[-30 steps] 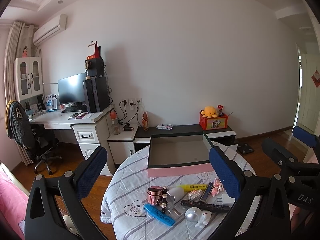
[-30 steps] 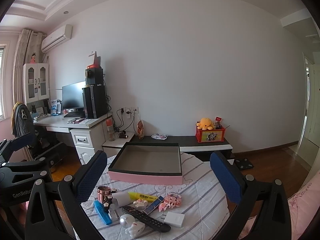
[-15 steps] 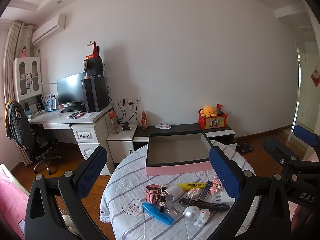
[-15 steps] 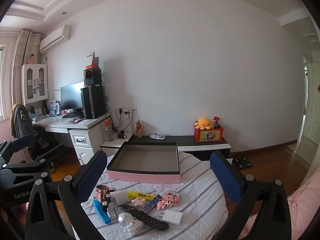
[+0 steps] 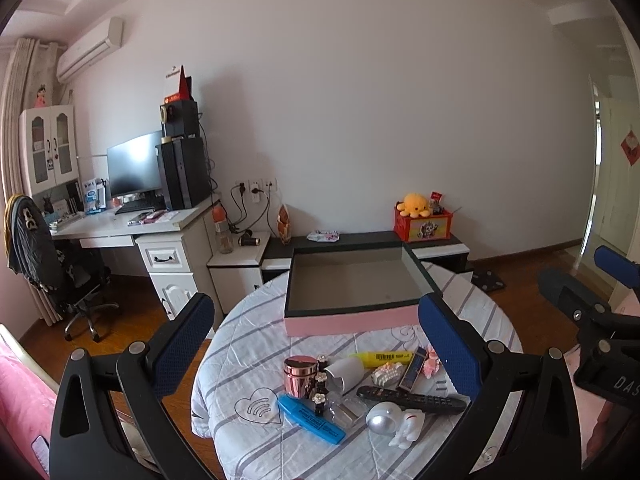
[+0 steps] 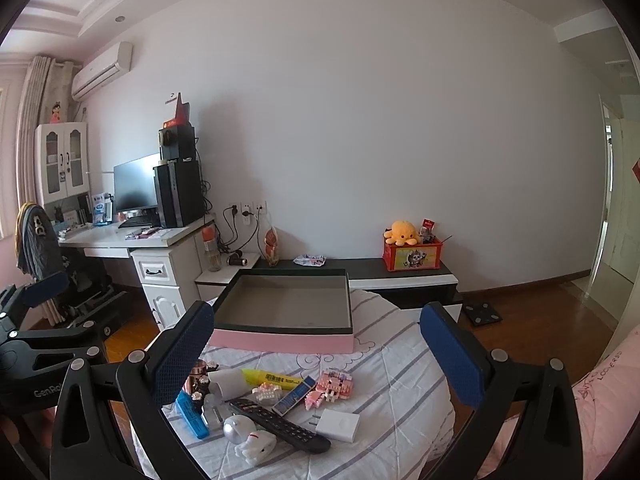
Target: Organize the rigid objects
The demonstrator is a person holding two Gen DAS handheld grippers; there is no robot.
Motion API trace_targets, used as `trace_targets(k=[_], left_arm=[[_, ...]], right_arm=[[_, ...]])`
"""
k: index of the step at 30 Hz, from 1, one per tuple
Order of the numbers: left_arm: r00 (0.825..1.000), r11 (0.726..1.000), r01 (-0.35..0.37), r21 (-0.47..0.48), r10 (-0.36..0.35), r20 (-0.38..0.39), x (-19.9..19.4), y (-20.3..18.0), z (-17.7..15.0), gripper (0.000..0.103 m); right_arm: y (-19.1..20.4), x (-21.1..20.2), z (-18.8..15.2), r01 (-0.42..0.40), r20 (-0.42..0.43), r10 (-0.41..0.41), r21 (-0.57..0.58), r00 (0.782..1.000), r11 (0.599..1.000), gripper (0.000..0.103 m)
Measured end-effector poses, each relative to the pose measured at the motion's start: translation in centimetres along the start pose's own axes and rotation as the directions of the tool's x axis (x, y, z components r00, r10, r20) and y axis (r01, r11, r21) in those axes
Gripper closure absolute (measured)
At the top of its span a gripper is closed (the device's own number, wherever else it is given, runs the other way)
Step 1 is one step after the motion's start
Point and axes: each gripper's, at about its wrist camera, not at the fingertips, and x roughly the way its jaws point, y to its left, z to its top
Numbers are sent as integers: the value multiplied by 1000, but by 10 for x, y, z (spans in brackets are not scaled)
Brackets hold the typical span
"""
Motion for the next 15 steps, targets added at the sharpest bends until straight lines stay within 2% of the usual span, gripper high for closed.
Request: trace_targets(k=[10,15], left_arm=[[998,999,-26,-32,24,-64,41,31,-43,0],[979,997,-57,-54,46,-197,76,45,-86,0]], right_arm=[[-18,29,-36,3,-65,-1,26,998,1000,0],[-24,53,-66,9,-133,-8,7,991,1000,0]])
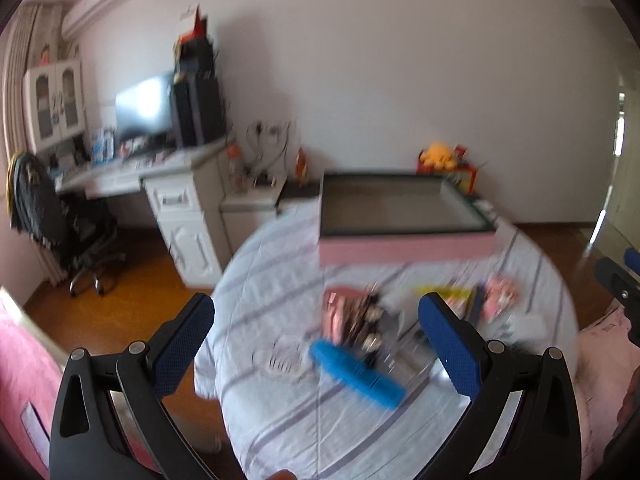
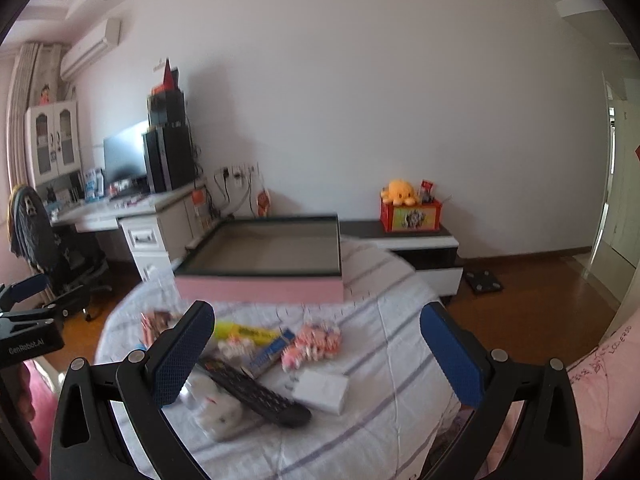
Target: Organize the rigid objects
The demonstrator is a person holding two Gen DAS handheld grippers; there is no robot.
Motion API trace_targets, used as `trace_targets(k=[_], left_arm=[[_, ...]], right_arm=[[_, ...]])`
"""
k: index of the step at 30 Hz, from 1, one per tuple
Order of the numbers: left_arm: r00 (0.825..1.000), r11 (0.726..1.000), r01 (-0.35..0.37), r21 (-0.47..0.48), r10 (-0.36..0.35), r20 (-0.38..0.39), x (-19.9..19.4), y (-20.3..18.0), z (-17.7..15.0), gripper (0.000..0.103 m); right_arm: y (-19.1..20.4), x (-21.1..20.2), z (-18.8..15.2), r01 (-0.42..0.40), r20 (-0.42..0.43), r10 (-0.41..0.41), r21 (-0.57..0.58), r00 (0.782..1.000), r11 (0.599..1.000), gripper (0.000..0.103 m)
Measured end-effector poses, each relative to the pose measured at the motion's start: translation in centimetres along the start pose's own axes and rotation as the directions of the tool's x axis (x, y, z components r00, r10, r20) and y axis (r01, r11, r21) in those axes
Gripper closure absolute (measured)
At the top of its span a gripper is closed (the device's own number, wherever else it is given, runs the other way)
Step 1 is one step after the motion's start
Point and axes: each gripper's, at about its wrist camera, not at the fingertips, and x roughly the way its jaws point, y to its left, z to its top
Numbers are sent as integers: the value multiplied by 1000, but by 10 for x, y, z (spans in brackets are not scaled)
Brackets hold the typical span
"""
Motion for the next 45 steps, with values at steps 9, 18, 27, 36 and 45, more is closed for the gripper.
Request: trace_targets(k=[9,18,27,36,45], left_arm=[[993,999,2,42,3,-116,51,-10,-28,0],[991,1000,-12,-2,12,-134,94,6,-11,0],[980,999,42,-3,-42,-196,138,4,-8,0],[964,997,73,-40,-81,-254,171,6,-9,0],[937,1000,18,-21,-24,-347,194,11,-12,0]], right_arm=[[-10,52,-42,1,-140,-1,-2,990,1000,0],[-18,82,-42,-10,-170,12,14,985,1000,0],[-18,112,-40,-40,-215,45,29,976,999,0],[-21,128,-43,-39,-248,46,31,968,999,0],[-27,161,-33,1,-320,2,8,947,1000,0]])
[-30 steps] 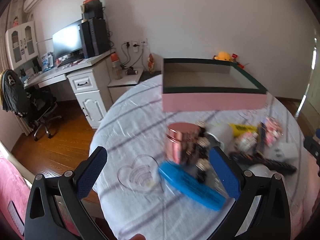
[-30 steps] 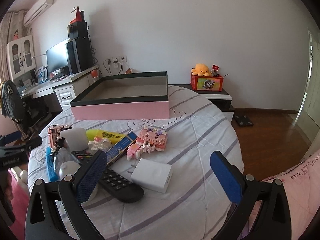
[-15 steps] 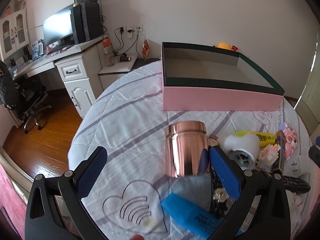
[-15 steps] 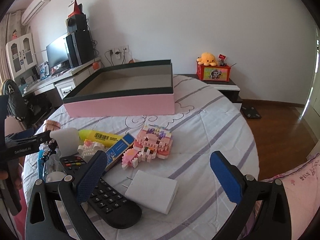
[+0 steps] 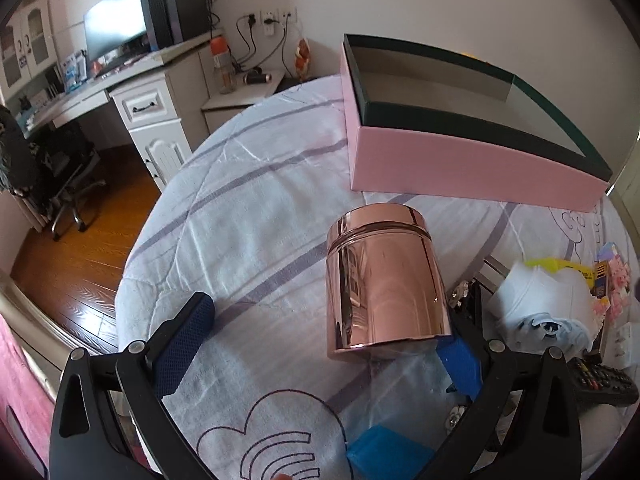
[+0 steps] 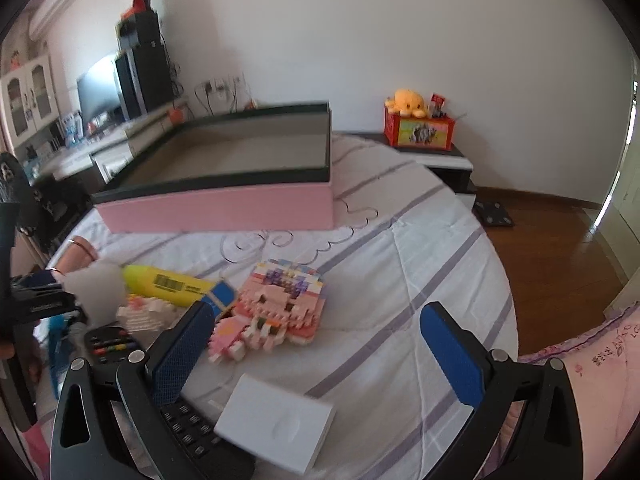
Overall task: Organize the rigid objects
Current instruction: 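Grasp the rose-gold canister with the left tool while the right tool grasps the pink brick donut, then carry both items into the pink box and open both tools to release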
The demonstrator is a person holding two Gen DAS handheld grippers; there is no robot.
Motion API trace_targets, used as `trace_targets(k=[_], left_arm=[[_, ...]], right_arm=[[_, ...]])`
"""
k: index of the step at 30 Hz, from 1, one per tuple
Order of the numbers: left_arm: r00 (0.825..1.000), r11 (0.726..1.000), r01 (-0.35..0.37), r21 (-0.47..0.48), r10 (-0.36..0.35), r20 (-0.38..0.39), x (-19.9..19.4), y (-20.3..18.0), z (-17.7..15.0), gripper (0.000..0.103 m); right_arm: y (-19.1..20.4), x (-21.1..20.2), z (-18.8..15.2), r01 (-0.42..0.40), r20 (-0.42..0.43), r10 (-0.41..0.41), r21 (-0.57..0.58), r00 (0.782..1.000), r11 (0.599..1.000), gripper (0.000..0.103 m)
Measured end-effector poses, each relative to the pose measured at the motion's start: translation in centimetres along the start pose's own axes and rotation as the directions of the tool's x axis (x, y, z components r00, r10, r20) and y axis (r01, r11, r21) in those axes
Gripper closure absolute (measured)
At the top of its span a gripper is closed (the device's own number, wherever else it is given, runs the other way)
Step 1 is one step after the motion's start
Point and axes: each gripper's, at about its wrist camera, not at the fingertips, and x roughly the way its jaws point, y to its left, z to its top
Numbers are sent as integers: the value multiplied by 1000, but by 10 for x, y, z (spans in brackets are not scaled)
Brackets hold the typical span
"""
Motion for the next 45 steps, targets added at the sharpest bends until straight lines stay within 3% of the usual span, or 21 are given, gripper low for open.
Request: trace_targets(k=[6,9,15,19,21,23,31,45], left_arm=[[1000,1000,8,3,-8,4,-1,1,-1,0],[999,999,26,22,-27,23,-3,0,-1,5],[995,992,71,103,-78,58,-9,-12,-1,35],[995,989,79,125,-87,58,-9,-17,0,44],[992,987,97,130,-106,61,-10,-17,1,54],[992,985,102,137,-112,64,-11,-17,1,54],[988,987,107,116,-119,103,-25,-9,3,56],[961,977,133,169,-169,218,-75,-29,22,56]], right_arm=[[3,33,13,-20,-105,18,-18,994,1000,0],[4,41,13,-43,-132,41,-13,990,999,9],[-1,52,13,-59,-162,56,-14,985,998,37],[0,55,16,-54,-159,50,-21,986,998,37],[2,56,16,-38,-163,32,-37,986,999,38],[7,56,15,-25,-158,14,-63,987,998,42],[1,48,14,-46,-139,37,-65,990,997,42],[5,10,40,-61,-31,58,-84,998,995,42]])
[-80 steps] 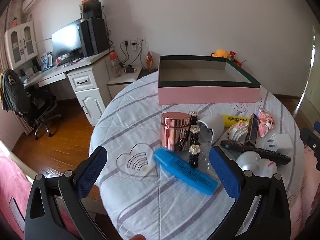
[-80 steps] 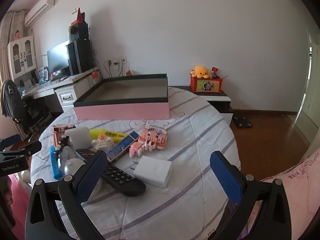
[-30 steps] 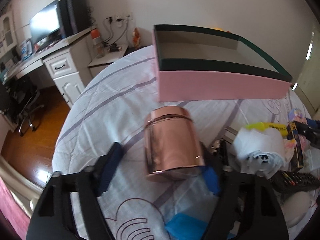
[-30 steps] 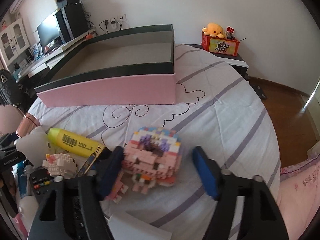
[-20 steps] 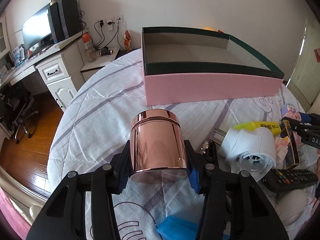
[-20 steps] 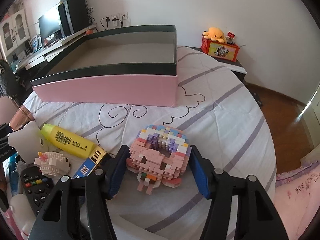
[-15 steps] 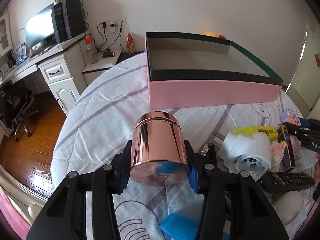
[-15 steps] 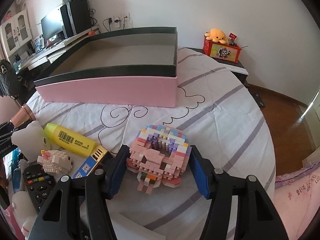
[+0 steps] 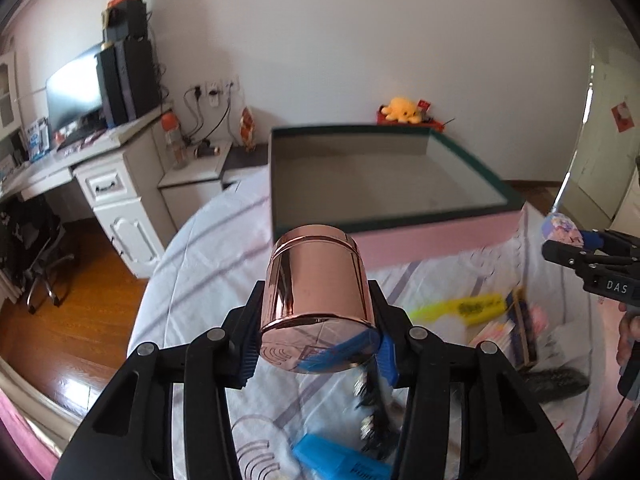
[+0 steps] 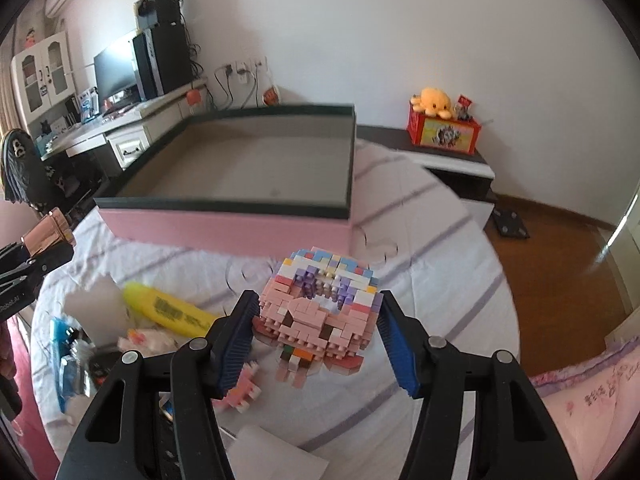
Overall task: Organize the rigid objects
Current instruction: 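Carry both items into the pink box and open both tools to release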
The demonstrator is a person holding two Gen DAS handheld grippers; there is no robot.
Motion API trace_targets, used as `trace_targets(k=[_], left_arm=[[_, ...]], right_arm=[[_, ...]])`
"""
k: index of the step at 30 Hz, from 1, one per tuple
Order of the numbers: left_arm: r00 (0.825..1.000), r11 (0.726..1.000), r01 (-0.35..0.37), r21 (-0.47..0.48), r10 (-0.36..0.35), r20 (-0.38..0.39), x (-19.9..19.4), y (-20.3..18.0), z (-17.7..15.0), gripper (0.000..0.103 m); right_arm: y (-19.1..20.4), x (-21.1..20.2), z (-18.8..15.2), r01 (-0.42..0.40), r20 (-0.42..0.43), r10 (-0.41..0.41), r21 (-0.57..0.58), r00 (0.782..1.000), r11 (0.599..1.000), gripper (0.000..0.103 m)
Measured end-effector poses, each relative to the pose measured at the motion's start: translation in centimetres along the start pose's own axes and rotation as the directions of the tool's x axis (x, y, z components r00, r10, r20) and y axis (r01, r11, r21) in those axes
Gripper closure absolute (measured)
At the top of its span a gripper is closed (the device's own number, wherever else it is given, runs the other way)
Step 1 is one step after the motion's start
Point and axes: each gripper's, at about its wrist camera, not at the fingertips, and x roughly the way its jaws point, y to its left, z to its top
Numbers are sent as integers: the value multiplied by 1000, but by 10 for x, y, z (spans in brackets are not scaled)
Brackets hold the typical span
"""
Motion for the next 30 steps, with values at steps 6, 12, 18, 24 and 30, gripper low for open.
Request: trace_targets(k=[6,12,18,24,30], left_arm=[[999,999,9,40,-11,50,4,-14,41,56],[997,997,12,76,-18,72,26,-25,85,56],[1000,996,6,85,-7,20,73,-23,120,56],[998,996,13,91,-7,-70,121,-20,132,56],[990,995,16,96,-2,-140,153,-25,124,56]], right_arm=[[16,-6,37,-42,53,45,-47,998,998,42],[35,11,80,-92,63,98,-91,993,992,42],[38,50,117,-102,27,105,-88,994,991,42],[38,98,135,-110,-58,105,-93,993,990,42],[37,137,131,-120,-148,106,-89,983,989,42]])
